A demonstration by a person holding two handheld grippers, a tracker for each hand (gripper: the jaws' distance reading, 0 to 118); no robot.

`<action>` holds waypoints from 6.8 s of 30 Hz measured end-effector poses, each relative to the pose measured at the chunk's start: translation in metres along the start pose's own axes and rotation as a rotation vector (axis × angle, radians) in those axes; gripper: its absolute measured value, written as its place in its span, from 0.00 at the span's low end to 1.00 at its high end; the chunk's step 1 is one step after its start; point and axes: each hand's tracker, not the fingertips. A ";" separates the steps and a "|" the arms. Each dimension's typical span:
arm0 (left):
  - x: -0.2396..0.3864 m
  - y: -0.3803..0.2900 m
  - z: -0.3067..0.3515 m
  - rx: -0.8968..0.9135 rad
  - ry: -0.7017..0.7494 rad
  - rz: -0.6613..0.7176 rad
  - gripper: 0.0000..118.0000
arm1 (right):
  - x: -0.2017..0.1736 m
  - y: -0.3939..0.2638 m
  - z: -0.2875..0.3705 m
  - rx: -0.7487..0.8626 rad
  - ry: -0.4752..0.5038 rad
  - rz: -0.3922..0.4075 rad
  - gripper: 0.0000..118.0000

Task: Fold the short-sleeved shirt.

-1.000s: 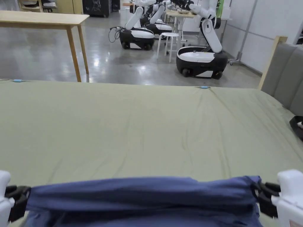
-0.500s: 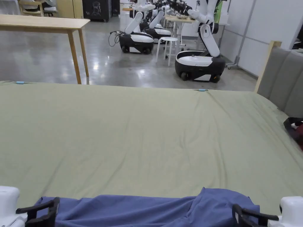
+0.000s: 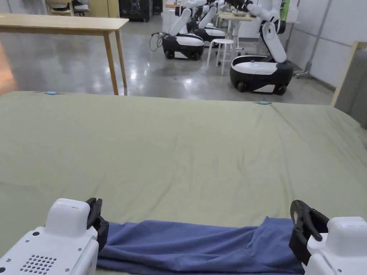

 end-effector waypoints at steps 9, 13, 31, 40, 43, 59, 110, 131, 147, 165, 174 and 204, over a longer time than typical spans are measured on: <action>-0.127 -0.069 -0.005 -0.231 -0.155 0.500 1.00 | -0.012 -0.008 0.001 -0.058 0.012 -0.054 0.00; -0.145 -0.092 -0.033 -0.399 -0.403 0.838 1.00 | -0.023 -0.011 0.000 -0.080 0.027 -0.064 0.00; -0.145 -0.154 -0.116 -0.458 -0.565 1.259 0.08 | -0.052 -0.003 0.000 -0.096 0.050 -0.043 0.00; -0.183 -0.075 -0.095 -0.350 -0.240 0.642 0.08 | -0.051 0.000 0.006 -0.088 0.059 -0.016 0.00; -0.154 -0.041 -0.082 -0.269 -0.222 0.346 0.08 | -0.048 -0.001 0.006 -0.097 0.068 -0.014 0.00; 0.168 -0.053 -0.107 -0.423 -0.310 -0.347 0.87 | -0.008 -0.019 0.029 -0.153 0.088 -0.063 0.00; -0.067 -0.145 -0.121 -0.448 -0.928 1.316 1.00 | -0.043 -0.032 -0.004 -0.253 0.219 -0.197 0.00; -0.043 -0.061 -0.098 -0.309 -0.448 0.710 0.10 | -0.030 -0.024 0.008 -0.241 0.186 -0.172 0.00; 0.244 -0.028 -0.094 -0.413 -0.284 -0.665 0.11 | -0.004 -0.032 0.022 -0.235 0.154 -0.203 0.00; 0.082 -0.003 -0.120 -0.396 -0.683 0.744 0.05 | 0.029 -0.033 0.015 -0.253 0.144 -0.244 0.00; 0.192 -0.059 -0.145 -0.634 -0.817 0.751 0.05 | 0.037 -0.039 0.007 -0.314 0.129 -0.254 0.00; 0.064 -0.116 -0.169 -0.559 -0.930 1.116 0.42 | 0.011 -0.116 -0.096 -0.590 0.405 -0.578 0.01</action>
